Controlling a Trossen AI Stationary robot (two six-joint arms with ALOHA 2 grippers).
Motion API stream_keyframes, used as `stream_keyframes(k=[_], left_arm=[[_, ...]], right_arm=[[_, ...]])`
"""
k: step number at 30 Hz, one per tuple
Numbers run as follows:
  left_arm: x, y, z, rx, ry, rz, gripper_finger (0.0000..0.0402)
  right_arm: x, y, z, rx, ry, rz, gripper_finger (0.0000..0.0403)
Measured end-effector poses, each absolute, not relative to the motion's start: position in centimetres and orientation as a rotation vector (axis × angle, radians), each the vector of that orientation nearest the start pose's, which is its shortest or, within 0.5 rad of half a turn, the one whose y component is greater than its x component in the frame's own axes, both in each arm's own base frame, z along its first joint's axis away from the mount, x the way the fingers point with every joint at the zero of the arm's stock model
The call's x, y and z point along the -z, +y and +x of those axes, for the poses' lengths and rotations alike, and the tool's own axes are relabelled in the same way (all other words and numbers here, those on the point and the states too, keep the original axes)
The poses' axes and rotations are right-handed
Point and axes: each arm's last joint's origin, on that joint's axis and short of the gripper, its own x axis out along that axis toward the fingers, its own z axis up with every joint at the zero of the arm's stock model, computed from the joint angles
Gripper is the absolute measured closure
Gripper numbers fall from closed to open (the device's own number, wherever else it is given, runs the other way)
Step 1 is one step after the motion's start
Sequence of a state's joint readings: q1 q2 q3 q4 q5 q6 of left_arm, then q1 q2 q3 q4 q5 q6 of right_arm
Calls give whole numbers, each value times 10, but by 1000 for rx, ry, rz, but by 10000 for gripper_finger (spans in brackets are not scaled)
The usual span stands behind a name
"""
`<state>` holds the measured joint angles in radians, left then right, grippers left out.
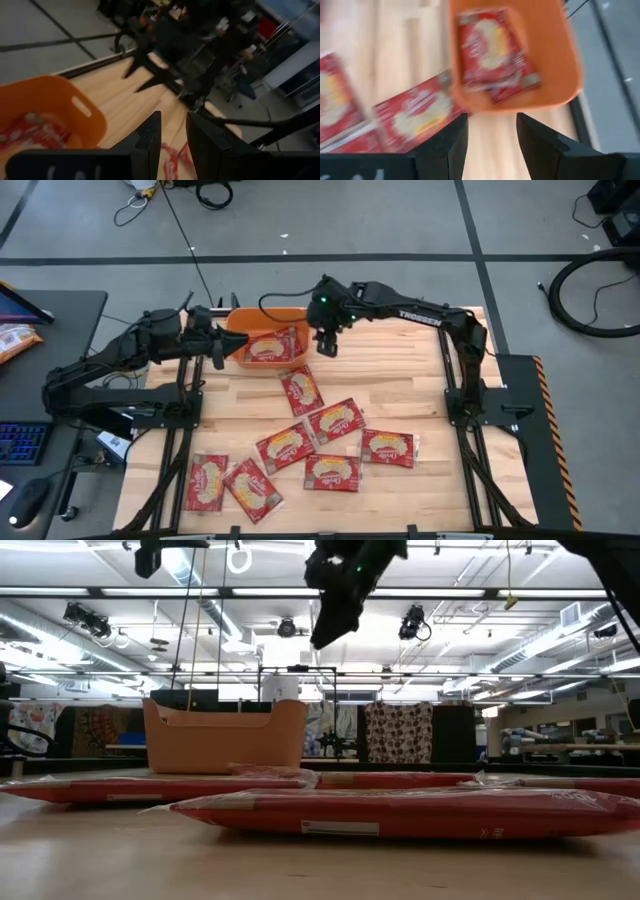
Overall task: Sort popcorn bags into baskets
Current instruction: Adjust the red popcorn bags
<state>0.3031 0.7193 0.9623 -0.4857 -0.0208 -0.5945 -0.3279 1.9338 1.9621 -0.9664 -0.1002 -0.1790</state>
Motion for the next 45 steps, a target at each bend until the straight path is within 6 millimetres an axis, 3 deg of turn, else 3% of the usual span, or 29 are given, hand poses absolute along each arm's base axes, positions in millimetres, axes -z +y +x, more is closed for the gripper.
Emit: stream_keyframes(k=[6,15,25,39,45], left_arm=[[-363,43,143,-372,225,-576,306],[-349,34,166,-193,388,-551,306],[-336,15,170,-64,564,-619,306],[-326,-20,174,43,705,-568,305],[-306,-41,191,71,872,-534,304]], right_arm=[[-337,-100,381,36,1084,158,231],[-326,-63,364,21,1323,225,231],[-330,-43,345,53,1197,205,231],[-279,-26,330,90,1150,327,231],[-276,-17,330,93,1160,302,231]])
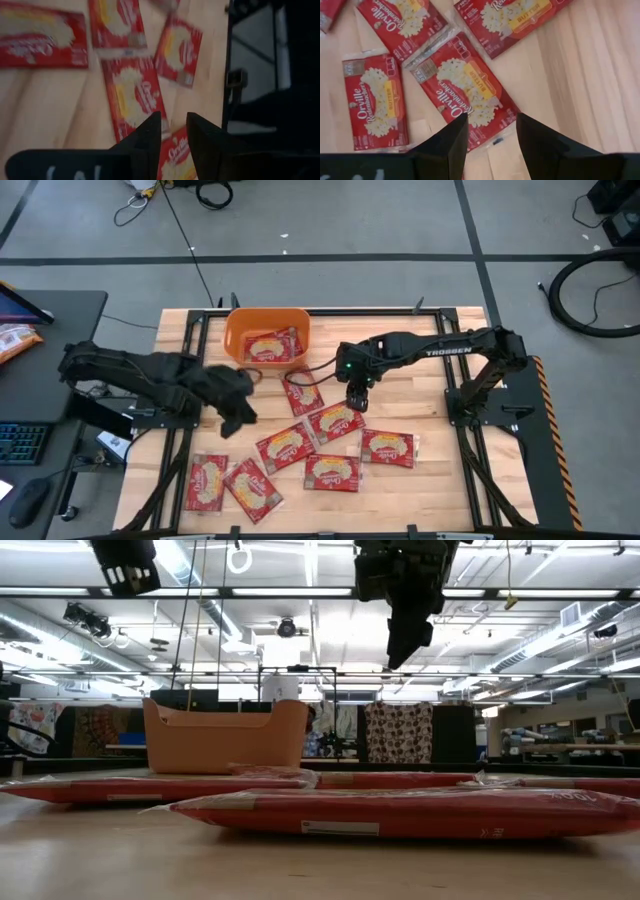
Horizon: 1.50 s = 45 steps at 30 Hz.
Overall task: Sort popcorn bags into baskets
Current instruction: Adjust the red popcorn bags
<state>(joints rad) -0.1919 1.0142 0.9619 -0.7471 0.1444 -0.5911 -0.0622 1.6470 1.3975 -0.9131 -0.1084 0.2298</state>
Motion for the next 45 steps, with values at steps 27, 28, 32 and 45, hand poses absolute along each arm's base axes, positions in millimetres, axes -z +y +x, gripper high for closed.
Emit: stream_keyframes(k=[27,28,32,45], left_arm=[[-208,-104,177,248,1502,-527,316],[-205,-102,173,246,1495,-557,321],[-194,-94,160,226,1466,-651,335],[-182,-96,144,148,1456,-554,257]], right_arm=[[-297,-25,307,60,1169,158,231],[-297,-25,307,58,1169,159,231],[-297,-21,307,49,1169,156,231],[-299,-17,313,67,1104,200,231]])
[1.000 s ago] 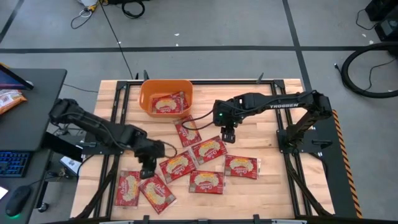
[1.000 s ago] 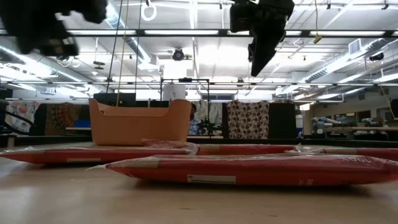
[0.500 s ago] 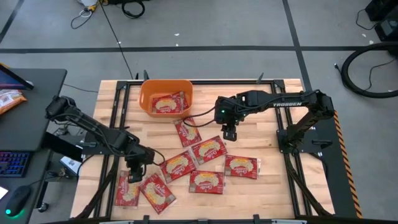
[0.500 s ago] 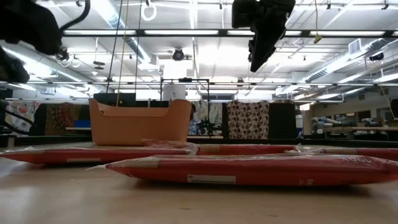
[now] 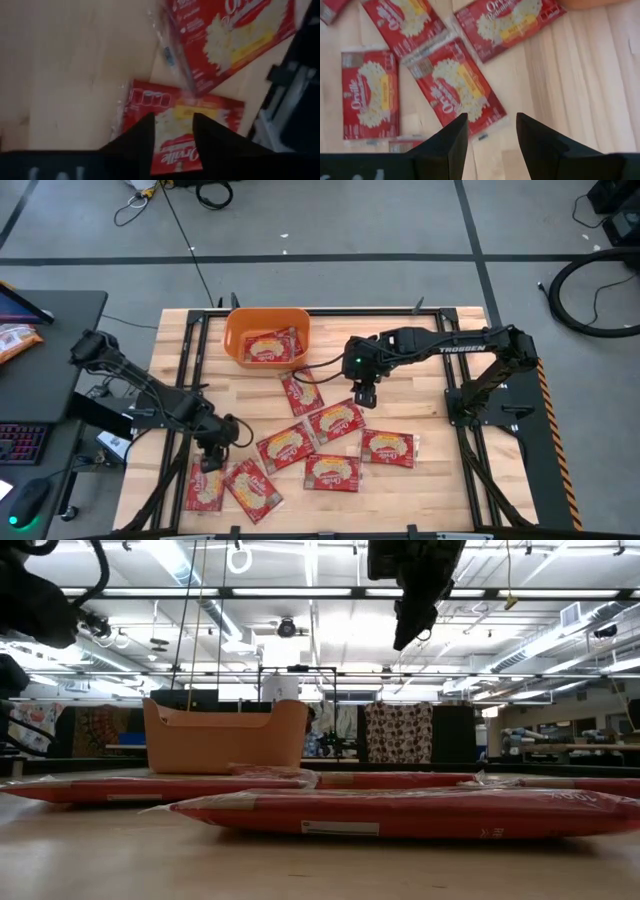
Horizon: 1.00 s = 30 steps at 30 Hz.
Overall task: Sort popcorn bags into baskets
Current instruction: Adjust the red popcorn bags
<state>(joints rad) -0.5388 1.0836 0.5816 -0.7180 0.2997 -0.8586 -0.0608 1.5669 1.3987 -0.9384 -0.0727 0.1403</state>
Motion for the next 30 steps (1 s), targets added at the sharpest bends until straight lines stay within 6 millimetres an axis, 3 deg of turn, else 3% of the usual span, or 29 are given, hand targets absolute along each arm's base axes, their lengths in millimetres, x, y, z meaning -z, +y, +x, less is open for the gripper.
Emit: stream_keyframes(k=[3,7,13,17,23,30], left_arm=[[-174,-95,145,108,1525,-528,227],[-167,-96,152,105,1550,-553,215],[-173,-113,167,309,1330,-491,221],[-177,-125,169,341,1191,-409,219],[-177,-155,173,550,1042,-310,225],[-151,-169,183,562,1069,-259,234]], right_arm=[[-301,-15,318,63,1055,206,231],[-304,-15,321,61,1010,210,231],[-304,-15,322,66,1006,219,231],[-304,-15,322,74,1006,232,231],[-304,-15,322,63,1007,213,231],[-303,-15,321,55,1014,197,231]])
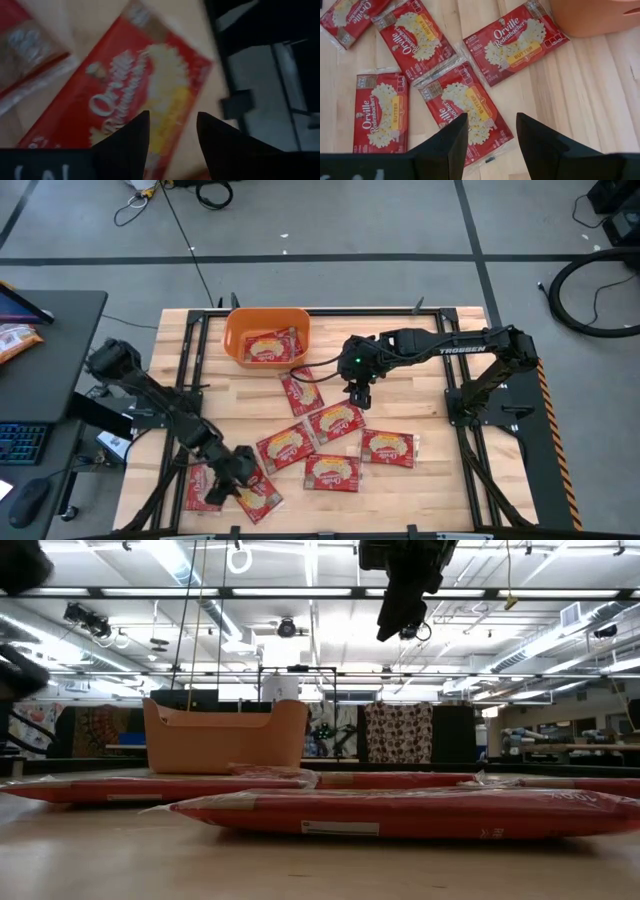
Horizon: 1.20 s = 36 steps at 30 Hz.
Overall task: Sort popcorn bags into baskets
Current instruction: Adjust the red popcorn bags, then put the red popcorn bag into the orange bin
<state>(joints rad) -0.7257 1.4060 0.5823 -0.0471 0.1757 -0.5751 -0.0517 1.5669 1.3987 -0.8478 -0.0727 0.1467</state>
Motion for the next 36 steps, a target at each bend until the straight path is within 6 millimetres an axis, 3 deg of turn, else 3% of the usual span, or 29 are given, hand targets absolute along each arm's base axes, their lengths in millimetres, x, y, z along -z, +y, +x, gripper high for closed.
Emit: stream_keyframes(k=[8,18,30,36], left_arm=[[-126,-159,195,380,1198,-319,235],[-130,-110,198,-157,1206,-434,235],[-176,-95,179,-98,1091,-529,235],[-185,-89,170,-129,1077,-548,241]], right_arm=[[-303,-14,321,46,1021,203,231],[-303,-14,321,33,1022,210,231],[-303,-8,321,33,1029,231,231],[-300,2,325,46,977,145,231]])
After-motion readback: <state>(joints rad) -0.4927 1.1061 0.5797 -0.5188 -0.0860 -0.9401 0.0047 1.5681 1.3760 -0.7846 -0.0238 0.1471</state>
